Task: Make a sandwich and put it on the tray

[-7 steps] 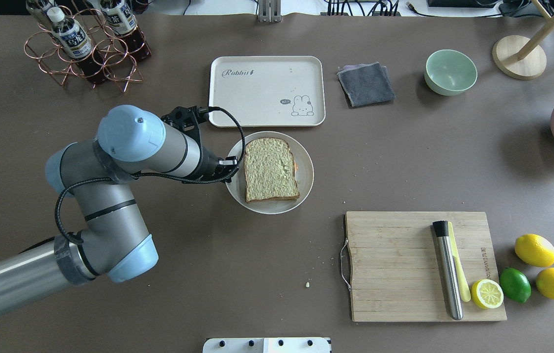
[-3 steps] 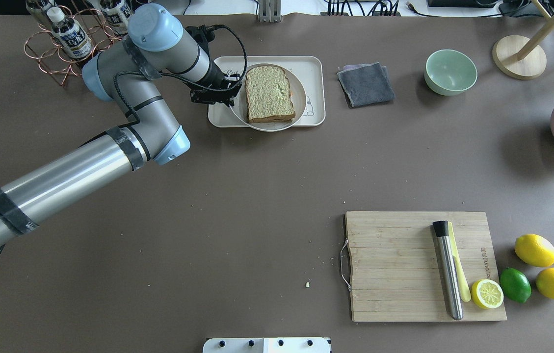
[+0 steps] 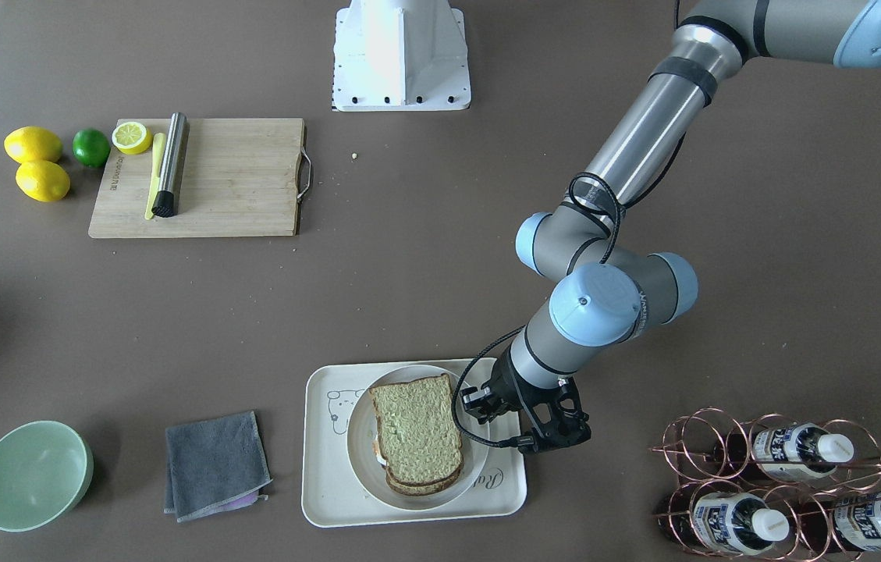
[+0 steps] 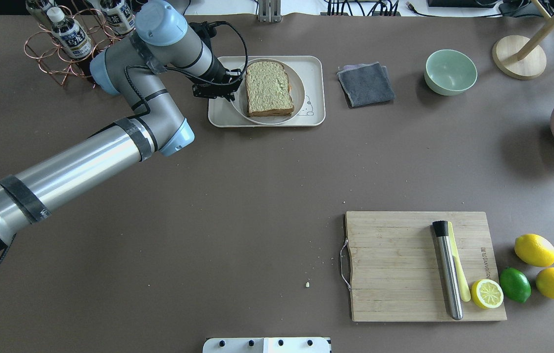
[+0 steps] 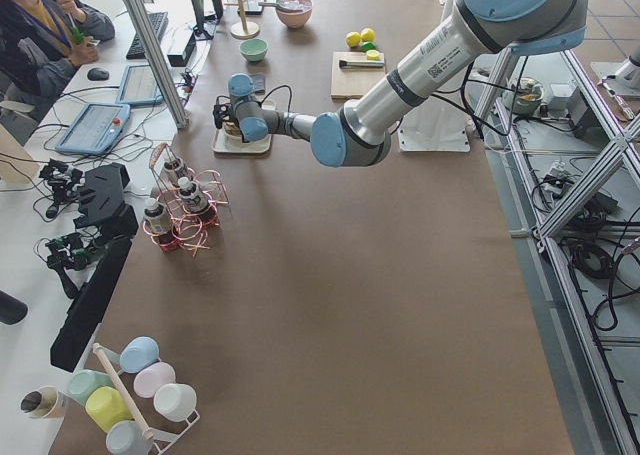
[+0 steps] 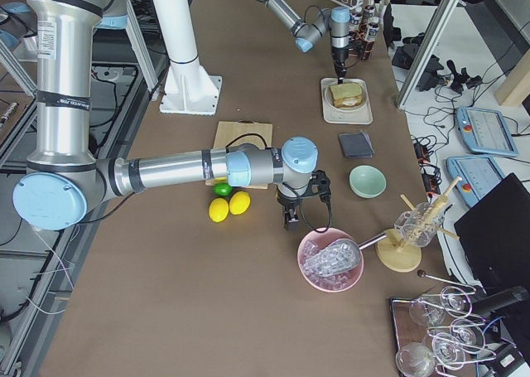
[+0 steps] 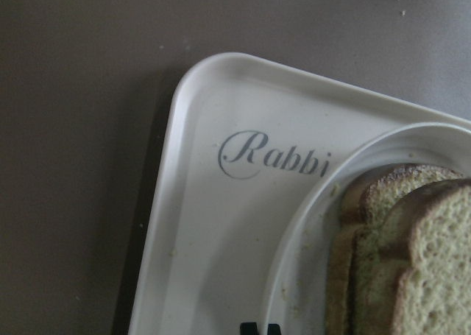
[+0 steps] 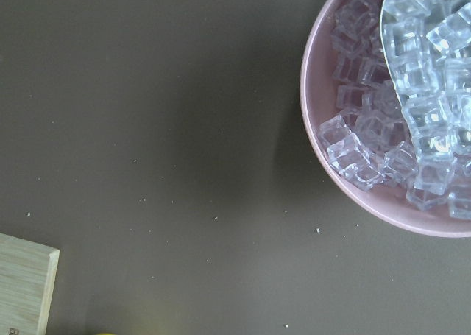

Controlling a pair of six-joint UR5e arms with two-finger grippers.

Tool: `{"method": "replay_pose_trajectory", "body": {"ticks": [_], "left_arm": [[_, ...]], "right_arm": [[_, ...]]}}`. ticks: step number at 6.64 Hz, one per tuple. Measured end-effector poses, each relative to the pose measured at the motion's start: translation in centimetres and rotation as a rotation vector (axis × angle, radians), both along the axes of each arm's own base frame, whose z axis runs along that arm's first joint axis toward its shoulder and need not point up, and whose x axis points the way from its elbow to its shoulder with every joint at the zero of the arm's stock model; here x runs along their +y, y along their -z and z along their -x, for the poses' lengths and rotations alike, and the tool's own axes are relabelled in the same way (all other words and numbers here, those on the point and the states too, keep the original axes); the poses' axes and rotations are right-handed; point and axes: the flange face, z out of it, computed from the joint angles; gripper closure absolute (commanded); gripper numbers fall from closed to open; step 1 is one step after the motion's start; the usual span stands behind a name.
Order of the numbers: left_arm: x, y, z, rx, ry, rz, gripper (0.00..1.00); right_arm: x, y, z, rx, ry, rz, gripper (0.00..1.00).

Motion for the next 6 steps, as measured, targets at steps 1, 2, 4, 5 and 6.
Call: {"method": "replay_pose_trajectory", "body": {"ticks": [1, 2, 4, 5, 6], "left_arm": [[-0.2, 0.0, -0.2, 0.003, 0.004, -0.007, 0.09], [-0.2, 0.2, -0.3, 0.008, 0.011, -0.020, 0.03], [-0.2, 1.3, -0.2, 0.017, 0.024, -0.040, 0.03], [0.4, 1.9, 0.9, 0.015, 0.029, -0.044, 0.03], [1.9, 2.4, 3.4, -0.009, 0.029, -0.040, 0.03]], "right_arm": [[0.2, 0.0, -0.1, 0.000, -0.001, 0.001, 0.00], [0.5, -0.1, -0.2, 0.000, -0.003, 0.002, 0.00], [0.5, 0.1, -0.1, -0.001, -0.005, 0.004, 0.00], [0.3, 0.3, 0.0, -0.003, -0.006, 0.000, 0.00], [-0.2, 0.7, 0.1, -0.004, -0.005, -0.007, 0.00]]}}
